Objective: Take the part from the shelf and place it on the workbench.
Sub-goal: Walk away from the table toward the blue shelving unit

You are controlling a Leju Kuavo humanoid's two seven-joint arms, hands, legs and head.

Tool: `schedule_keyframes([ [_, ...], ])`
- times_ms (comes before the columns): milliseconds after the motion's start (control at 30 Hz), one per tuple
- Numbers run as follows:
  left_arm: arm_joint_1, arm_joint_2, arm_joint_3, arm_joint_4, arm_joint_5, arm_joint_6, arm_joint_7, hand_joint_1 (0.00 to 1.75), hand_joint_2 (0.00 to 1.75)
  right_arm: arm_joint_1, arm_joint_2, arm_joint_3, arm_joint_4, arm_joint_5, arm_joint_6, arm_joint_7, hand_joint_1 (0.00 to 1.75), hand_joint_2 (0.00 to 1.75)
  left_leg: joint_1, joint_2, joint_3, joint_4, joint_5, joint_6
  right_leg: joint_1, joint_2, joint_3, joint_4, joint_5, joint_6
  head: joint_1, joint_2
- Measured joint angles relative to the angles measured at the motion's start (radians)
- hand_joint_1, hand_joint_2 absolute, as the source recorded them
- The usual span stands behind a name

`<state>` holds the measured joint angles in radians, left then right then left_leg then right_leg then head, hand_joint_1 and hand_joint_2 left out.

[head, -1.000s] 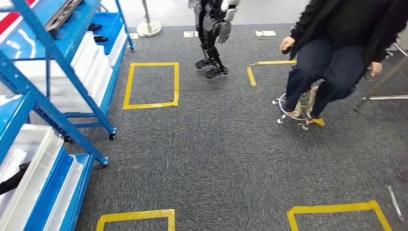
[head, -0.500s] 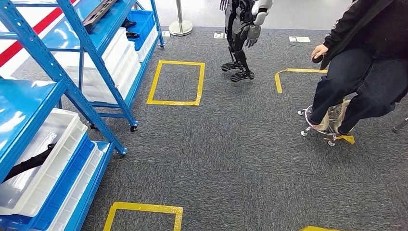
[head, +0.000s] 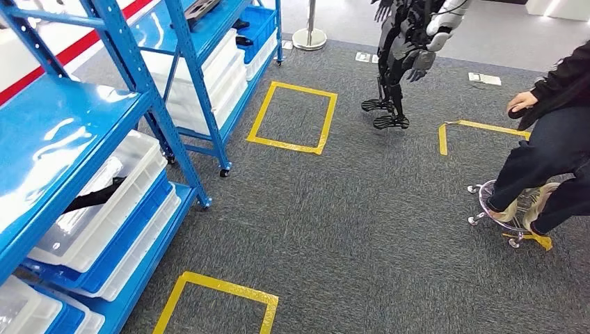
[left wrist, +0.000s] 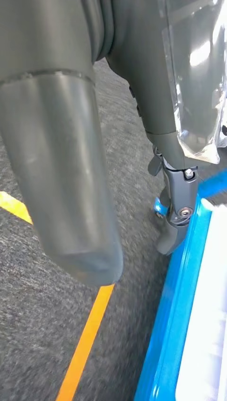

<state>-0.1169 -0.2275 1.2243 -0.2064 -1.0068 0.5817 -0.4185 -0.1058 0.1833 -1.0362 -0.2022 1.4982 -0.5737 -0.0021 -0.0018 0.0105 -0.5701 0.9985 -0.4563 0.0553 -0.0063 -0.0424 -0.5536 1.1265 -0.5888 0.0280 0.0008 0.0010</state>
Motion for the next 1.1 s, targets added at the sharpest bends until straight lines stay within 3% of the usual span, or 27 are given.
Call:
schedule_keyframes([
  [67, -0.003, 0.001, 0.009, 0.0, 0.025, -0.017, -0.042, 0.0, 0.0, 0.003, -0.001, 0.0, 0.0, -0.004, 0.0, -0.003, 0.0, 0.0, 0.002, -0.028, -0.002, 0.0, 0.001, 0.002, -0.002, 0.033, -0.066, 0.133, -0.047, -0.002, 0.001, 0.0],
  [100, -0.003, 0.001, 0.017, 0.0, 0.045, -0.028, -0.076, 0.0, 0.0, 0.005, -0.001, 0.0, 0.0, -0.007, -0.001, -0.004, 0.0, 0.0, 0.002, -0.044, -0.002, 0.001, 0.002, 0.002, -0.003, 0.036, -0.085, 0.165, -0.051, 0.003, 0.001, 0.0],
  [133, -0.003, 0.0, 0.026, 0.0, 0.063, -0.041, -0.111, 0.0, 0.0, 0.006, -0.002, 0.0, 0.0, -0.009, -0.001, -0.005, 0.0, 0.0, 0.003, -0.059, -0.002, 0.002, 0.002, 0.001, -0.005, 0.038, -0.084, 0.155, -0.038, 0.012, 0.001, 0.0],
  [167, -0.003, 0.0, 0.034, 0.0, 0.075, -0.052, -0.138, 0.0, 0.0, 0.006, -0.002, 0.0, 0.0, -0.01, -0.001, -0.005, 0.0, 0.0, 0.005, -0.074, 0.0, 0.003, 0.002, -0.001, -0.008, 0.042, -0.064, 0.104, -0.009, 0.022, 0.001, 0.0],
  [233, -0.004, -0.001, 0.041, 0.0, 0.078, -0.063, -0.151, 0.0, 0.0, 0.005, -0.003, 0.0, 0.0, -0.007, -0.001, -0.002, 0.0, 0.0, 0.006, -0.1, -0.001, 0.01, -0.001, -0.01, -0.016, 0.075, -0.004, -0.038, 0.053, 0.04, 0.002, 0.0],
  [300, -0.005, -0.001, 0.045, 0.0, 0.072, -0.066, -0.135, 0.0, 0.0, 0.003, -0.002, 0.0, 0.001, -0.005, -0.001, 0.0, 0.0, 0.0, 0.003, -0.118, -0.008, 0.017, -0.002, -0.021, -0.019, 0.102, 0.024, -0.106, 0.078, 0.035, 0.002, 0.0],
  [367, -0.004, -0.001, 0.048, 0.001, 0.066, -0.065, -0.117, 0.0, 0.0, 0.002, -0.002, 0.001, 0.001, -0.003, -0.001, 0.001, 0.0, 0.0, 0.005, -0.131, -0.014, 0.017, 0.001, -0.03, -0.016, 0.092, 0.025, -0.107, 0.081, 0.018, 0.001, 0.0],
  [400, -0.004, -0.001, 0.05, 0.001, 0.061, -0.062, -0.102, 0.0, 0.0, 0.002, -0.002, 0.002, 0.001, -0.003, -0.001, 0.001, 0.0, 0.0, 0.006, -0.126, -0.017, 0.02, 0.0, -0.034, -0.016, 0.083, 0.026, -0.108, 0.082, 0.012, 0.002, 0.0],
  [467, -0.004, 0.0, 0.05, 0.001, 0.036, -0.042, -0.036, 0.0, 0.0, 0.003, -0.001, 0.004, 0.001, 0.0, -0.001, 0.001, 0.0, 0.0, 0.006, -0.083, -0.037, 0.064, -0.03, -0.042, -0.018, 0.062, 0.027, -0.11, 0.084, -0.004, -0.002, 0.0],
  [533, -0.006, -0.001, 0.045, 0.001, 0.005, -0.018, 0.046, 0.0, 0.0, 0.004, -0.001, 0.006, 0.001, 0.004, 0.0, 0.001, 0.0, 0.0, 0.005, -0.033, -0.091, 0.179, -0.093, -0.048, -0.014, 0.038, 0.027, -0.11, 0.083, -0.017, -0.005, 0.0],
  [600, -0.004, -0.002, 0.04, 0.002, -0.012, -0.005, 0.09, 0.0, 0.0, 0.007, -0.003, 0.006, 0.002, 0.006, 0.001, 0.001, 0.0, 0.0, 0.006, -0.02, -0.143, 0.285, -0.131, -0.05, -0.01, 0.009, 0.027, -0.11, 0.08, -0.021, -0.006, 0.0],
  [633, -0.003, -0.003, 0.039, 0.002, -0.015, -0.003, 0.097, 0.0, 0.0, 0.007, -0.003, 0.006, 0.002, 0.007, 0.001, 0.001, 0.0, 0.0, 0.006, -0.018, -0.147, 0.294, -0.124, -0.049, -0.008, -0.005, 0.027, -0.11, 0.079, -0.022, -0.006, 0.0],
  [700, -0.002, -0.003, 0.035, 0.002, -0.017, -0.002, 0.101, 0.0, 0.0, 0.004, -0.003, 0.006, 0.002, 0.007, 0.001, 0.001, 0.0, 0.0, 0.005, -0.003, -0.098, 0.204, -0.069, -0.042, -0.006, -0.029, 0.031, -0.11, 0.076, -0.024, -0.006, 0.0],
  [767, -0.005, -0.003, 0.031, 0.002, -0.02, -0.001, 0.104, 0.0, 0.0, 0.002, -0.002, 0.007, 0.002, 0.008, 0.001, 0.001, 0.0, 0.0, -0.004, 0.043, -0.03, 0.078, -0.026, -0.031, -0.001, -0.048, 0.035, -0.109, 0.073, -0.021, -0.005, 0.0],
  [800, -0.006, -0.003, 0.029, 0.002, -0.023, 0.001, 0.112, 0.0, 0.0, 0.001, -0.001, 0.007, 0.002, 0.008, 0.001, 0.002, 0.0, 0.0, -0.009, 0.059, -0.013, 0.043, -0.019, -0.027, 0.002, -0.058, 0.036, -0.109, 0.071, -0.019, -0.005, 0.0],
  [833, -0.007, -0.003, 0.027, 0.002, -0.03, 0.004, 0.134, 0.0, 0.0, 0.001, -0.001, 0.008, 0.002, 0.01, 0.002, 0.005, 0.0, 0.0, -0.015, 0.065, -0.008, 0.029, -0.02, -0.023, 0.004, -0.068, 0.037, -0.109, 0.069, -0.015, -0.005, 0.0],
  [900, -0.006, -0.003, 0.023, 0.002, -0.05, 0.013, 0.205, 0.0, 0.0, -0.003, 0.001, 0.012, 0.002, 0.018, 0.008, 0.016, 0.0, 0.0, -0.016, 0.041, -0.009, 0.022, -0.015, -0.015, 0.005, -0.083, 0.039, -0.11, 0.066, -0.006, -0.004, 0.0],
  [967, -0.002, -0.005, 0.015, 0.002, -0.072, 0.015, 0.278, 0.0, 0.0, -0.009, 0.002, 0.02, 0.002, 0.031, 0.017, 0.031, 0.0, 0.0, -0.01, 0.019, -0.004, 0.01, -0.006, -0.004, 0.003, -0.045, 0.03, -0.082, 0.048, 0.001, -0.004, 0.0],
  [1033, -0.002, -0.009, 0.004, 0.003, -0.09, 0.014, 0.315, 0.0, 0.0, -0.011, 0.001, 0.028, 0.002, 0.045, 0.027, 0.046, 0.0, 0.0, -0.006, -0.004, -0.003, 0.004, 0.001, 0.003, 0.0, 0.015, -0.018, 0.02, 0.0, -0.001, -0.003, 0.0],
  [1100, -0.002, -0.014, -0.006, 0.003, -0.103, 0.013, 0.33, 0.0, 0.0, -0.011, 0.0, 0.036, 0.002, 0.057, 0.037, 0.058, 0.0, 0.0, -0.005, -0.034, -0.005, 0.005, 0.003, 0.006, -0.003, 0.034, -0.079, 0.143, -0.042, -0.001, -0.003, 0.0],
])
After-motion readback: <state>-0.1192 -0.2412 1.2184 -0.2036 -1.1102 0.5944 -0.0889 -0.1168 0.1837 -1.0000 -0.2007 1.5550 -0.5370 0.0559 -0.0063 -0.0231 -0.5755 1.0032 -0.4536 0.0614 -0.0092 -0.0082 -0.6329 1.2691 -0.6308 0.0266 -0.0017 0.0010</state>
